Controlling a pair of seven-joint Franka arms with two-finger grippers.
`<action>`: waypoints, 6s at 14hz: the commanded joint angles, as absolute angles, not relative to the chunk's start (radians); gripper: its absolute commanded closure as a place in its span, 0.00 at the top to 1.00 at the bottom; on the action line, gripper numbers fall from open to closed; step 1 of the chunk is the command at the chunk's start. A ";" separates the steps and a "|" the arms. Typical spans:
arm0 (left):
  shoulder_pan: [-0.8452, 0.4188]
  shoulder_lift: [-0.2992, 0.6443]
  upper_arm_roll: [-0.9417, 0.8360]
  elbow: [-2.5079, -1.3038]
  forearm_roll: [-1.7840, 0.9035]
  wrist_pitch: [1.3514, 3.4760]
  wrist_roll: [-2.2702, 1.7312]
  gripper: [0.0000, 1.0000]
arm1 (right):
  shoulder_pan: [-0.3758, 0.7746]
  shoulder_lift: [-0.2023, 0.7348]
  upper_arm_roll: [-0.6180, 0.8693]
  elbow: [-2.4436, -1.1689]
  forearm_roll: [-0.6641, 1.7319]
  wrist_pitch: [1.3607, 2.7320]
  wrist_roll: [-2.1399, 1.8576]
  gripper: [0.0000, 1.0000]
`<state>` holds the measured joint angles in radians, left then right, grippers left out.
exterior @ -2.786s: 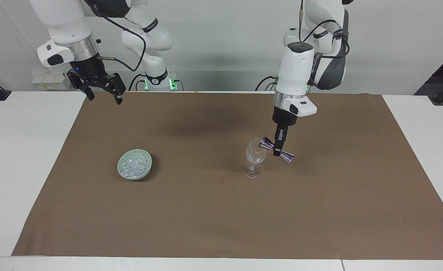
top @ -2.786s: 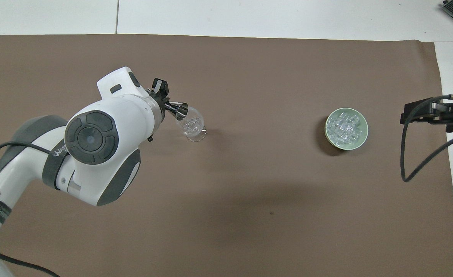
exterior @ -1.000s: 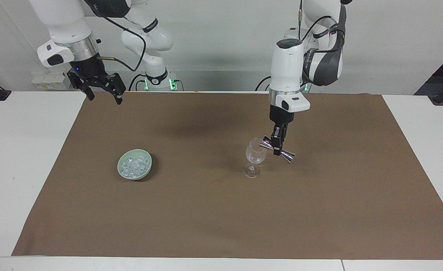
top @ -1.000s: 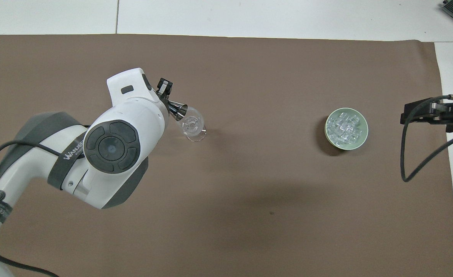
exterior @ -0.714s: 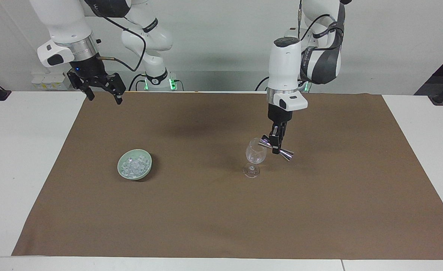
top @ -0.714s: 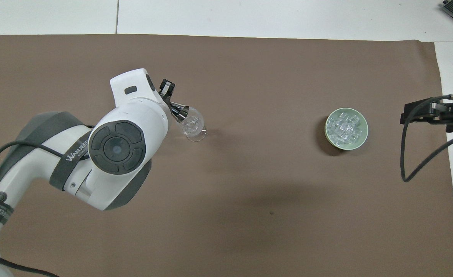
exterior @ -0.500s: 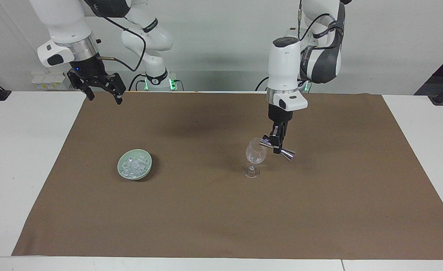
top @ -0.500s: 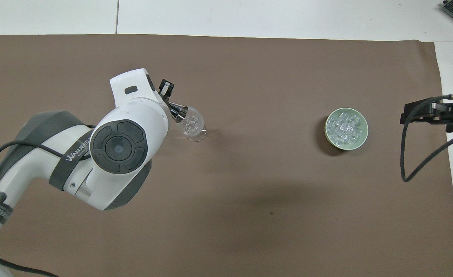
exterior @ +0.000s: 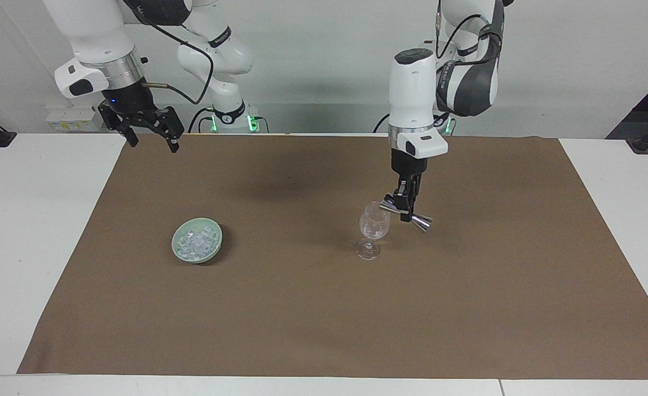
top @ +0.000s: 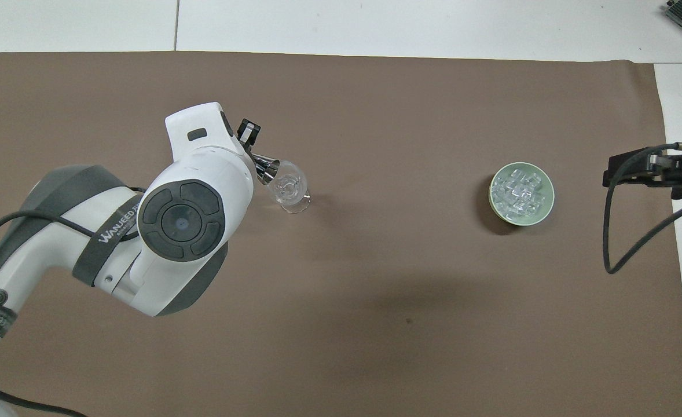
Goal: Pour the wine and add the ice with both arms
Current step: 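Hold the metal cup tilted over the wine glass with the left gripper, then carry the metal cup back while the right gripper grasps the ice cup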
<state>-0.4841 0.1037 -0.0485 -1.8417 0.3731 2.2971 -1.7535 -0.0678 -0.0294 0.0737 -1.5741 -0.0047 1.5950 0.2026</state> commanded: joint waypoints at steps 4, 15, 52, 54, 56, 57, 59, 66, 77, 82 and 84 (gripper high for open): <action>-0.505 0.107 -0.034 -1.821 0.396 2.257 -1.749 0.00 | -0.077 -0.031 0.078 -1.572 0.018 1.585 0.207 1.00; -0.505 0.109 -0.035 -1.815 0.391 2.263 -1.743 0.00 | -0.077 -0.031 0.078 -1.572 0.018 1.585 0.207 1.00; -0.040 0.133 -0.015 -1.822 -0.938 2.078 -1.192 0.00 | -0.075 -0.052 0.077 -1.903 -0.031 1.952 0.094 1.00; 0.030 0.162 -0.015 -1.839 -1.003 2.022 -1.135 0.00 | -0.086 -0.011 0.077 -1.969 -0.038 2.032 0.101 1.00; 0.084 0.181 -0.015 -1.864 -1.107 2.022 -1.131 0.00 | -0.086 0.029 0.077 -2.014 -0.040 2.144 0.101 1.00; 0.113 0.202 -0.017 -1.867 -1.133 2.019 -1.126 0.00 | -0.083 0.041 0.077 -2.044 -0.040 2.199 0.101 1.00; 0.135 0.236 -0.017 -1.887 -1.196 2.023 -1.089 0.00 | -0.080 0.090 0.077 -2.078 -0.044 2.290 0.097 1.00; 0.250 0.356 -0.017 -1.934 -1.307 1.993 -1.063 0.00 | -0.069 0.160 0.077 -2.094 -0.074 2.373 0.101 0.88; 0.305 0.347 -0.012 -2.069 -1.348 1.934 -0.858 0.00 | -0.048 0.201 0.078 -2.117 -0.080 2.477 0.106 0.55; 0.308 0.333 -0.011 -2.092 -1.342 1.934 -0.822 0.00 | -0.048 0.206 0.078 -2.108 -0.080 2.479 0.107 0.00; 0.308 0.331 -0.011 -2.101 -1.338 1.936 -0.798 0.00 | -0.049 0.210 0.078 -2.092 -0.080 2.476 0.109 0.00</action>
